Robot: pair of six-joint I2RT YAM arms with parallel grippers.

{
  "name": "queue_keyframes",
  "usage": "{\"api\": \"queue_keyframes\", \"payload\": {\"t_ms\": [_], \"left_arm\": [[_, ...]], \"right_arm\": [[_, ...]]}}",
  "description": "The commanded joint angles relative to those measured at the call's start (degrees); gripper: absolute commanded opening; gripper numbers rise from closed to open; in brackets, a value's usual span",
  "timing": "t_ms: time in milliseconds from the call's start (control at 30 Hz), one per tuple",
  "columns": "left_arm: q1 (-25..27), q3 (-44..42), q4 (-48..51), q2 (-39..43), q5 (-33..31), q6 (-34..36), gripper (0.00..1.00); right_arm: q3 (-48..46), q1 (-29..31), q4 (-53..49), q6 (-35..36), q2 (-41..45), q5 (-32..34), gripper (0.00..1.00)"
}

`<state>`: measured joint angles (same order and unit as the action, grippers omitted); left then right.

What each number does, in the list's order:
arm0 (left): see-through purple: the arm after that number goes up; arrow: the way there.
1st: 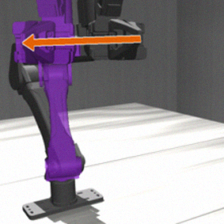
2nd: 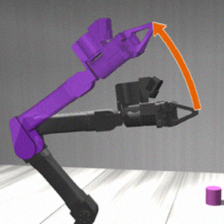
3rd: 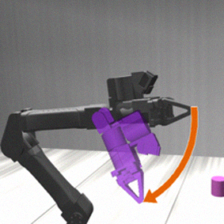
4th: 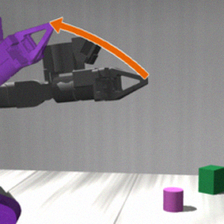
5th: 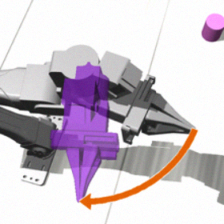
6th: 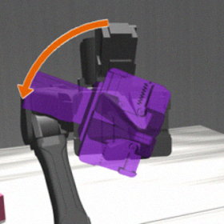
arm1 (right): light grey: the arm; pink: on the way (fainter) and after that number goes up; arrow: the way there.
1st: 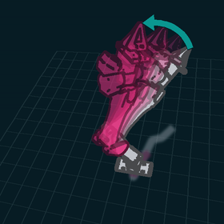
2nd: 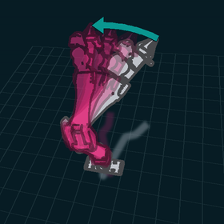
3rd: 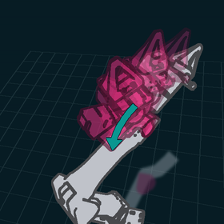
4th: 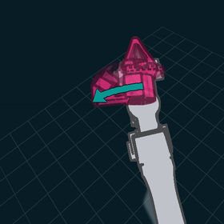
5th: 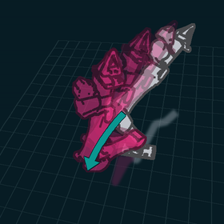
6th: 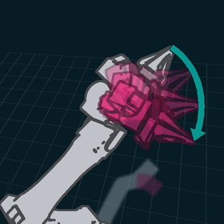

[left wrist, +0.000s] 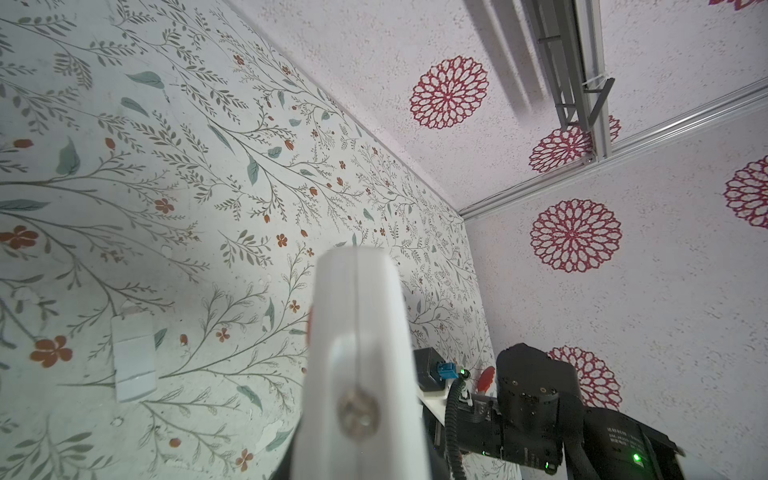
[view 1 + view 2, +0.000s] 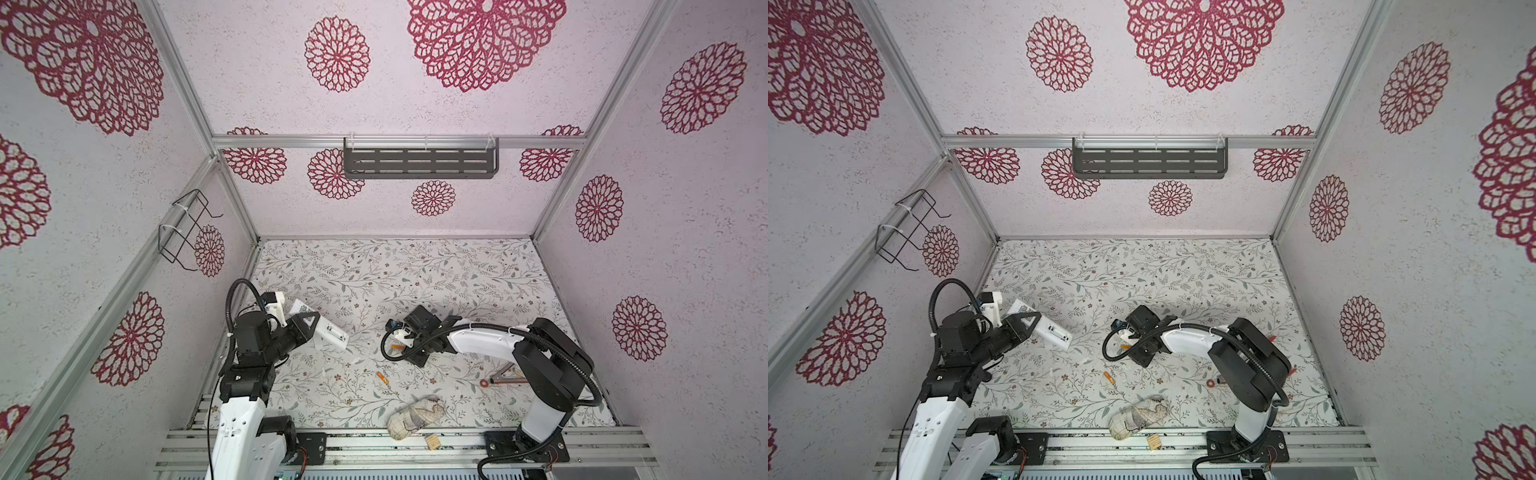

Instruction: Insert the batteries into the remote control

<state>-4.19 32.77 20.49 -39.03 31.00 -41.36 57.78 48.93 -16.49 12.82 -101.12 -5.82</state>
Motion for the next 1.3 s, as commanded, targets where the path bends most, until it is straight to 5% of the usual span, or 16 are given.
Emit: {"api": "queue_keyframes", "payload": {"t_ms": [0,400,667,867,1267], "left_arm": [[-0.27,0.6,-1.59,0.51,0.76,0.44,0.0],[-0.3,0.55,-1.07,1.58,0.4,0.36,0.0],[-0.3,0.53,-1.67,0.77,0.77,0.36,0.0],[-0.31,0.45,-1.62,0.97,0.52,0.41,0.0],[-0.3,0.47,-1.61,0.79,0.92,0.25,0.0]], "right_arm": [[2.2,0.2,-3.1,5.46,-3.67,1.47,0.4],[7.26,0.01,-6.98,9.0,-7.42,0.2,0.27],[3.77,-0.27,-5.76,0.45,-5.73,3.99,0.16],[2.87,-0.76,-2.8,-13.71,-5.53,5.0,0.15],[-2.02,-0.24,-0.02,-12.39,-1.65,3.64,0.25]]}}
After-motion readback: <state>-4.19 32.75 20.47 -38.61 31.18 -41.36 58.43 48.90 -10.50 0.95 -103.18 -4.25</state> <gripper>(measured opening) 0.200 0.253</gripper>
